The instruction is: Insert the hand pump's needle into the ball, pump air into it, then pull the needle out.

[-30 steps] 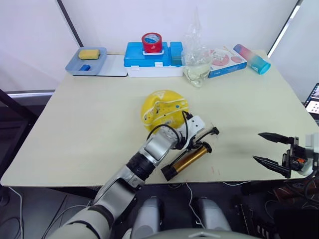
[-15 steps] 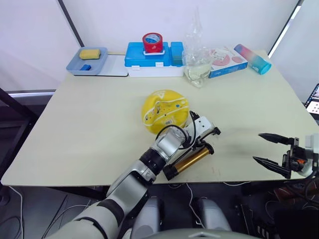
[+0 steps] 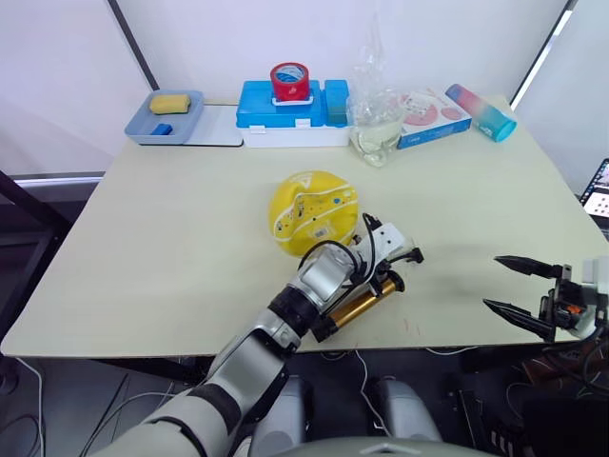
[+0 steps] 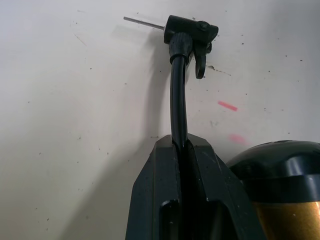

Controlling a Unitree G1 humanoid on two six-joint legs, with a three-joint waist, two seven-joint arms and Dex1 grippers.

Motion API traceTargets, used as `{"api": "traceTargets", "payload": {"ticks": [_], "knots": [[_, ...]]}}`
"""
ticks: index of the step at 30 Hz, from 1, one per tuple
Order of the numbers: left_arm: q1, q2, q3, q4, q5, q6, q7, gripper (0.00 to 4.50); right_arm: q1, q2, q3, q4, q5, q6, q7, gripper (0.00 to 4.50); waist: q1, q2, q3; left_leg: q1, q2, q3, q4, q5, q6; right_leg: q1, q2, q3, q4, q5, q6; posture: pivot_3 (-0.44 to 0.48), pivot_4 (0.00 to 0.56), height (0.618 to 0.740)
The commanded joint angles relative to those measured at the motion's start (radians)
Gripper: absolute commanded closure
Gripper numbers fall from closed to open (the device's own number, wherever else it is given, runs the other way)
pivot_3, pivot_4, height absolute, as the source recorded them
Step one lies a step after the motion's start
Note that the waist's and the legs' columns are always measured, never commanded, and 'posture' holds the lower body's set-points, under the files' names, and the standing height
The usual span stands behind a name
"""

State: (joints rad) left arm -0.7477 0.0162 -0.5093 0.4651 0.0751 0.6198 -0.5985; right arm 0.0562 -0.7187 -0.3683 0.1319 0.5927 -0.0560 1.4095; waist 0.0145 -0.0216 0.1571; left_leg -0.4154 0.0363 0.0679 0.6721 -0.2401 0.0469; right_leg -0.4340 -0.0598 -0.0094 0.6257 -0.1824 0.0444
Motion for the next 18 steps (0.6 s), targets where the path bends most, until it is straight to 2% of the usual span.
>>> {"api": "traceTargets", "payload": {"ticks": [1, 7, 13, 18], "knots": [[-0.001, -0.011, 0.043, -0.155, -0.028, 0.007, -0.016, 4.46, 0.007, 0.004, -0.028, -0.016, 0.012, -0.012, -0.019, 0.00, 0.000, 0.000, 0.000, 0.000, 0.000, 0.000, 0.000, 0.000, 0.000, 0.000, 0.000, 0.000, 0.000, 0.000, 0.000, 0.000, 0.150, 0.739], [0.037, 0.003, 0.070, -0.291, -0.041, 0.006, -0.013, 4.46, 0.026, 0.021, -0.017, -0.102, 0.042, 0.081, -0.111, 0.00, 0.001, 0.000, 0.000, 0.000, 0.000, -0.002, 0.000, 0.000, 0.000, 0.000, 0.000, 0.000, 0.000, 0.000, 0.000, 0.000, 0.150, 0.739], [0.104, 0.052, 0.090, -0.326, -0.068, -0.111, -0.059, 4.46, 0.016, 0.059, -0.004, -0.225, 0.099, 0.250, -0.270, 0.00, -0.001, 0.001, 0.000, 0.000, 0.001, -0.003, 0.000, 0.000, 0.000, 0.000, 0.002, 0.001, 0.000, 0.001, -0.002, 0.000, 0.150, 0.739], [0.160, 0.077, 0.099, -0.318, -0.073, -0.259, -0.074, 4.46, 0.002, 0.074, 0.018, -0.336, 0.211, 0.510, -0.450, 0.00, 0.002, 0.001, 0.000, 0.000, 0.001, -0.003, 0.000, 0.000, 0.000, 0.000, 0.002, 0.001, 0.000, 0.002, -0.003, 0.000, 0.150, 0.739]]}}
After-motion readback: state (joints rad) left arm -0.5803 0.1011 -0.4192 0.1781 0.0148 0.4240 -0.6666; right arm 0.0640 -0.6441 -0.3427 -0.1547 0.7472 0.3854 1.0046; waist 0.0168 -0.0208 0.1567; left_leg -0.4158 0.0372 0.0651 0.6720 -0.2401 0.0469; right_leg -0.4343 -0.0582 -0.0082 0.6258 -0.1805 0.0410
